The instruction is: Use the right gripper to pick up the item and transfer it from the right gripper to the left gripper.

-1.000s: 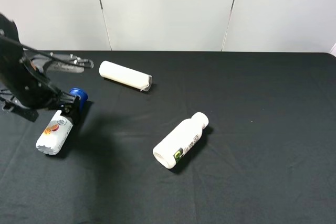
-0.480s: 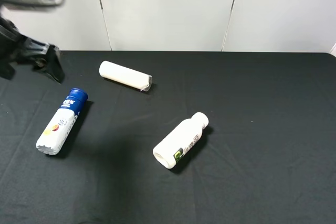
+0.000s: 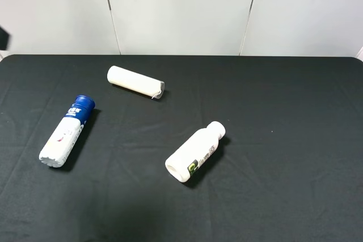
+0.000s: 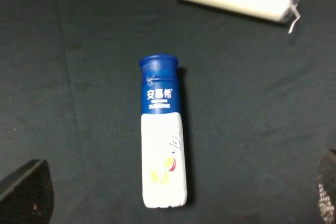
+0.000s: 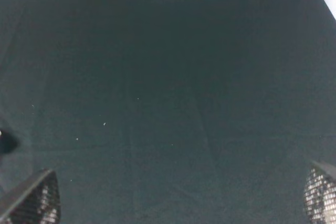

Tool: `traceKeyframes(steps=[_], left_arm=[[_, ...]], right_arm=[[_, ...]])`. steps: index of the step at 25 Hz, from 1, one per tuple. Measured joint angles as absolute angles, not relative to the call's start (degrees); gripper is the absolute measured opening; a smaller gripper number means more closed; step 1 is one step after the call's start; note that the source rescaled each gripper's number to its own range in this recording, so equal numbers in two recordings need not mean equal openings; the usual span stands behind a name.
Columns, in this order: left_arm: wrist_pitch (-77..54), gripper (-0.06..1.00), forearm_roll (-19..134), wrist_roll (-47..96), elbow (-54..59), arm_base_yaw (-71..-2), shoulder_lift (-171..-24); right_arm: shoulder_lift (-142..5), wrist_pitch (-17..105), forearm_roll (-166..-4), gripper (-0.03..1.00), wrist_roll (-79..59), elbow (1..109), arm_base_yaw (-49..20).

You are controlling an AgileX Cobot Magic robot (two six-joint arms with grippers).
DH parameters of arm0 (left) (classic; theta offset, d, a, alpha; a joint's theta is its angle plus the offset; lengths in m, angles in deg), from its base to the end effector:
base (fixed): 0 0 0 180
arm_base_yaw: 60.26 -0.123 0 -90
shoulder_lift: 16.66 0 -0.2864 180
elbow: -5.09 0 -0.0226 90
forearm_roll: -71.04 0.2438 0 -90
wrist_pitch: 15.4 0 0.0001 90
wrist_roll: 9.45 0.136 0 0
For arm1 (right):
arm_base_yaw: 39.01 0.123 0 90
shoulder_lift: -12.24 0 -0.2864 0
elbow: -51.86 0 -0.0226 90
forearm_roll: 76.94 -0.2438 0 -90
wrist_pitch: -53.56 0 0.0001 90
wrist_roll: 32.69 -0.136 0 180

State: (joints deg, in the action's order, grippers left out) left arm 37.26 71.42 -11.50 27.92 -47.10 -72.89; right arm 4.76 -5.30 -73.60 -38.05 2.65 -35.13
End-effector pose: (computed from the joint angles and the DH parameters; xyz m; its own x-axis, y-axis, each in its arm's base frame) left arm 0.1728 -0.0397 0.3390 -0.6548 0.1205 -0.7461 0.2031 0.9789 -0.0202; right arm 0.0303 -0.0047 0.2545 -0.4302 0.0342 -0.9021 0.0046 0.9994 0.0357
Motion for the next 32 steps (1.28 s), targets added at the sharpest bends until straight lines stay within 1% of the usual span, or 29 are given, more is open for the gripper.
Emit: traceKeyframes(steps=[7,12,19,23,32], left_arm=[[47.1,1.0,71.4,-11.5,28.3,-47.1,-60.1],[50.4,1.0,71.4,-11.5,33.9,-47.1,-49.6],[49.8,1.0,71.4,-11.4,44.7,-47.1,-35.2],[47.3,1.0,71.5,-11.3,49.6,-47.1,-29.6],[44.6,0.99,71.0,-10.2,54.0,-47.1,-26.2]], right_arm=[[4.8,-5.3,-73.6,1.0,-38.0,2.6,-35.1],[4.8,-5.3,-73.6,1.0,-38.0,2.6,-35.1],[4.8,-5.3,-73.6,1.0,-38.0,2.6,-35.1],[4.8,-5.3,-73.6,1.0,-38.0,2.6,-35.1],[4.8,-5.3,-73.6,1.0,-38.0,2.6,-35.1]])
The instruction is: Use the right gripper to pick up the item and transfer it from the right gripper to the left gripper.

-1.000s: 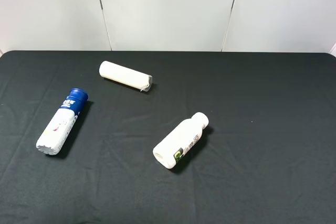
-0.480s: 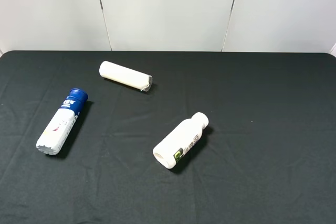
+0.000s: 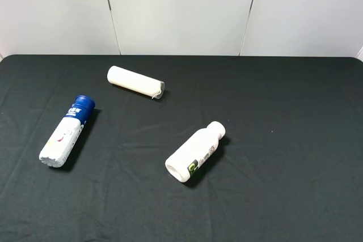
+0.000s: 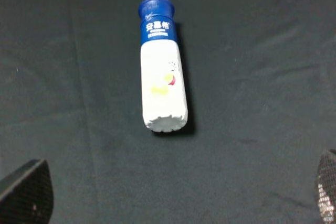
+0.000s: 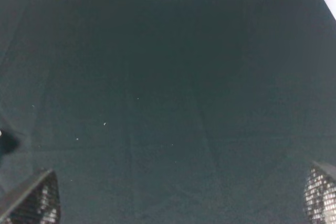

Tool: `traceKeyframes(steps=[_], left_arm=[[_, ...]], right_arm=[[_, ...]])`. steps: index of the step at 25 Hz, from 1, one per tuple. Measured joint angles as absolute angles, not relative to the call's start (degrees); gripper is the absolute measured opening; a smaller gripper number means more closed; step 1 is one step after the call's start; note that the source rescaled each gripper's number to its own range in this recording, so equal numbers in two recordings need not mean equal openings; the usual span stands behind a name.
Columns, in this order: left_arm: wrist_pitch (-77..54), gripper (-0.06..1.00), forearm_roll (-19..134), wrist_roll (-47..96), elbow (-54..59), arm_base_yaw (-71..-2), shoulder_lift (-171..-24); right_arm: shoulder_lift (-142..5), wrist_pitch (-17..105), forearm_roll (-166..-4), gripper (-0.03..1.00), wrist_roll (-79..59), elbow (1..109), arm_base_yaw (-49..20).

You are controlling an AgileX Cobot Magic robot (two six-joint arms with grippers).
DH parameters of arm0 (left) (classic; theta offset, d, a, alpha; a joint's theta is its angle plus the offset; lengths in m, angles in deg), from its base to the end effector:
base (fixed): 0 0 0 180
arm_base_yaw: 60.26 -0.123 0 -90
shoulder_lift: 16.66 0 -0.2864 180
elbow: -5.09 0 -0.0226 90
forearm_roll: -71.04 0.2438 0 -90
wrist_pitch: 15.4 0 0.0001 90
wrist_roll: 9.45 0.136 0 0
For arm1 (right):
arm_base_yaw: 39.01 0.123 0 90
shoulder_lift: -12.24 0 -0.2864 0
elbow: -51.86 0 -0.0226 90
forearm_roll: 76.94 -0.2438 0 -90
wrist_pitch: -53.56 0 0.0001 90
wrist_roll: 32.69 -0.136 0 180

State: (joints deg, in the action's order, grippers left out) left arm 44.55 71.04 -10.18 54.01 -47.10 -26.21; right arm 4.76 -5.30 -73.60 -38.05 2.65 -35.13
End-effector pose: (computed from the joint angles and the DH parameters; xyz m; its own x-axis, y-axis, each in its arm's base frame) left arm 0.0322 -0.0075 0.2525 -0.4663 0.0959 -0.8794 0.2217 0.9750 -0.0112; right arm 0.0303 -0.0047 0.2545 -0.4302 0.0342 -0.9021 0.0046 0.9994 0.0357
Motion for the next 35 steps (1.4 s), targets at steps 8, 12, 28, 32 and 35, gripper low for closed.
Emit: traceKeyframes(steps=[8,12,28,32,35], left_arm=[[44.6,0.97,71.0,-8.0,54.4,-47.1,-26.2],[44.6,0.97,71.0,-7.9,54.4,-47.1,-26.2],[44.6,0.97,71.4,-7.9,54.4,-62.0,-26.2],[44.6,0.97,71.4,-7.9,54.4,-62.0,-25.5],[44.7,0.97,71.4,-7.9,54.4,-62.0,-24.2]], right_arm=[[4.8,-5.3,-73.6,1.0,-38.0,2.6,-35.1],[4.8,-5.3,-73.6,1.0,-38.0,2.6,-35.1],[4.8,-5.3,-73.6,1.0,-38.0,2.6,-35.1],[4.8,-5.3,-73.6,1.0,-38.0,2.6,-35.1],[4.8,-5.3,-73.6,1.0,-38.0,2.6,-35.1]])
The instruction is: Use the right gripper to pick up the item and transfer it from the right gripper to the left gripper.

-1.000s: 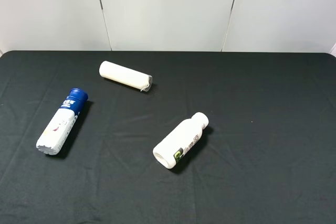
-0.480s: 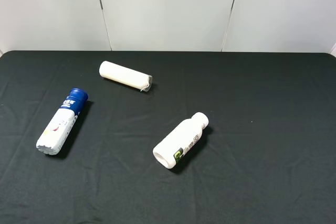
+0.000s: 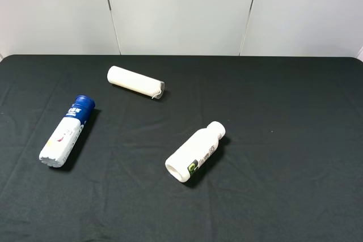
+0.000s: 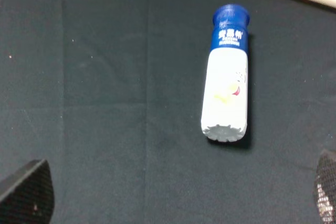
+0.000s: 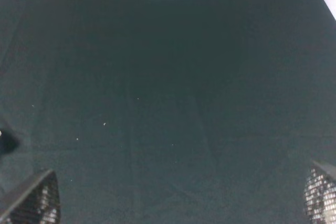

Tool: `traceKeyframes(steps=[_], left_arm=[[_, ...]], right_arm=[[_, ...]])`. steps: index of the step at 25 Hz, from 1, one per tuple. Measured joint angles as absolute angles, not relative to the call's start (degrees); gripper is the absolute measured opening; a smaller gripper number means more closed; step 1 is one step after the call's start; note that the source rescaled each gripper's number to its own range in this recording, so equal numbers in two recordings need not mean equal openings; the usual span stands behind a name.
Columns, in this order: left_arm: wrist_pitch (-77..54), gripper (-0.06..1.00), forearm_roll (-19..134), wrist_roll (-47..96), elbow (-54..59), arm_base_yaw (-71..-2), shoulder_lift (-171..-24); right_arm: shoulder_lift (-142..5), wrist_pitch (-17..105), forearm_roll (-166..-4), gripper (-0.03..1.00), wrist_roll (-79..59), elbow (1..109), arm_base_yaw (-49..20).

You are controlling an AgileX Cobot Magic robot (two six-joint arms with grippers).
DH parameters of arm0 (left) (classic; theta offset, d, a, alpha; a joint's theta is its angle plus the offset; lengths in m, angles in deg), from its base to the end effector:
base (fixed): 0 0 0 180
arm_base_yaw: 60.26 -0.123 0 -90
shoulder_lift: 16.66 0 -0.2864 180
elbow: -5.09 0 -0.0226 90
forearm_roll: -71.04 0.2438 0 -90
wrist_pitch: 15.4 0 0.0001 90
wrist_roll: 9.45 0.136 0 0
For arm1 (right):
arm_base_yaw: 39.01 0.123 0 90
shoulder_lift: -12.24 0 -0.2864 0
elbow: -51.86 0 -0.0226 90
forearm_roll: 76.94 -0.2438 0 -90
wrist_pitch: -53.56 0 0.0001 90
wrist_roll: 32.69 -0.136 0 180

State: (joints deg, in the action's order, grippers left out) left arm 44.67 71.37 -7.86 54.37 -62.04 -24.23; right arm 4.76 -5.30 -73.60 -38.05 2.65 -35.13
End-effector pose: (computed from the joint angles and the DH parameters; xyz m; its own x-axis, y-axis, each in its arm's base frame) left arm 0.0290 0.0016 0.2513 -0.4534 0.0165 -0.8912 -0.0216 0.9993 0.0296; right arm 0.0303 -0.0047 0.2545 -0.4302 0.0342 -0.9021 0.0046 0.9994 0.0357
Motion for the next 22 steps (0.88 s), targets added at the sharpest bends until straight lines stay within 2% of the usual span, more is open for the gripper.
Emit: traceKeyframes(steps=[22], left_arm=[[44.7,0.97,71.4,-7.9,54.4,-62.0,-24.2]], right_arm=[[4.8,-5.3,-73.8,1.0,-38.0,2.6,-35.1]])
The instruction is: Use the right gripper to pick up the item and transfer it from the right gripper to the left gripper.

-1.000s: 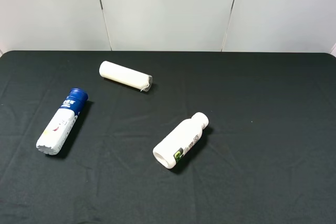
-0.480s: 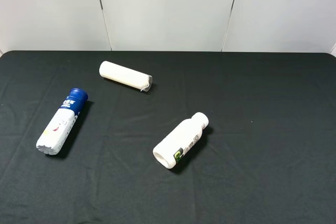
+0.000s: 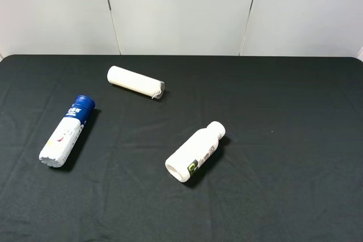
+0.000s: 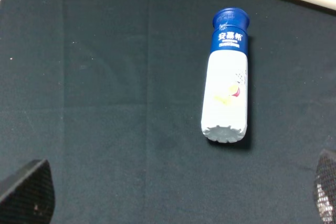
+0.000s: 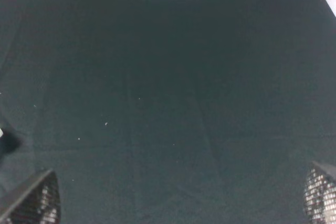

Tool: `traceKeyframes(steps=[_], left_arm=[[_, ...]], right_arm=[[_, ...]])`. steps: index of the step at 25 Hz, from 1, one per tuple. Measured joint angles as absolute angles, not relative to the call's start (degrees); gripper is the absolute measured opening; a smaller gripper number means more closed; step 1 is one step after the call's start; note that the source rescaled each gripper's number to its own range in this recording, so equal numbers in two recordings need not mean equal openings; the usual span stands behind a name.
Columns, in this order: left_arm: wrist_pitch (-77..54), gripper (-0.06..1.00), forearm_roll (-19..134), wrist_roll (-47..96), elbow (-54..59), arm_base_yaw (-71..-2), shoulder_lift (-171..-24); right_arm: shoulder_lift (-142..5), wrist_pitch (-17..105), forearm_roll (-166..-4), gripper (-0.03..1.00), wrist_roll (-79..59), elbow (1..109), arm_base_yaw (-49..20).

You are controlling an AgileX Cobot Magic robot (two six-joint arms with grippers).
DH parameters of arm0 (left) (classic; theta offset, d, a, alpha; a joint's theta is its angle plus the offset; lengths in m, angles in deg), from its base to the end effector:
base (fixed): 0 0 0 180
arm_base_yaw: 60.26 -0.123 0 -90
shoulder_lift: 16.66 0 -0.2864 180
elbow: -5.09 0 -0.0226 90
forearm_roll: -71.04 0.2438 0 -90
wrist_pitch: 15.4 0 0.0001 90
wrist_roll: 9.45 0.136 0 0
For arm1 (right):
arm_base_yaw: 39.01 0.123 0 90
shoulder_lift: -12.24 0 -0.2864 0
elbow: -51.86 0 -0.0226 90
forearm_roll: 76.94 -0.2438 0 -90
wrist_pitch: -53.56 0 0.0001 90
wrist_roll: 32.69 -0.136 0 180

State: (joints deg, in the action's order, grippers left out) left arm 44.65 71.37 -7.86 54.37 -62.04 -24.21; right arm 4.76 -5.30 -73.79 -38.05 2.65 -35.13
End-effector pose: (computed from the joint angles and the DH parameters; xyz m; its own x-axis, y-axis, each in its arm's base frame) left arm 0.0290 0.0016 0.2514 -0.4528 0.0166 -0.8915 -0.0217 0.9993 0.0296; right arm 0.0303 -0.0044 0.2545 -0.4304 0.0359 -0.9019 0.0028 0.9993 0.0385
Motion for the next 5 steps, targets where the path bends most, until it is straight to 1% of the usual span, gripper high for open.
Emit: traceKeyframes(steps=[5], left_arm=[[44.7,0.97,71.4,-7.9,54.4,-62.0,-24.2]], right_arm=[[4.8,-5.3,-73.8,1.0,-38.0,2.6,-35.1]])
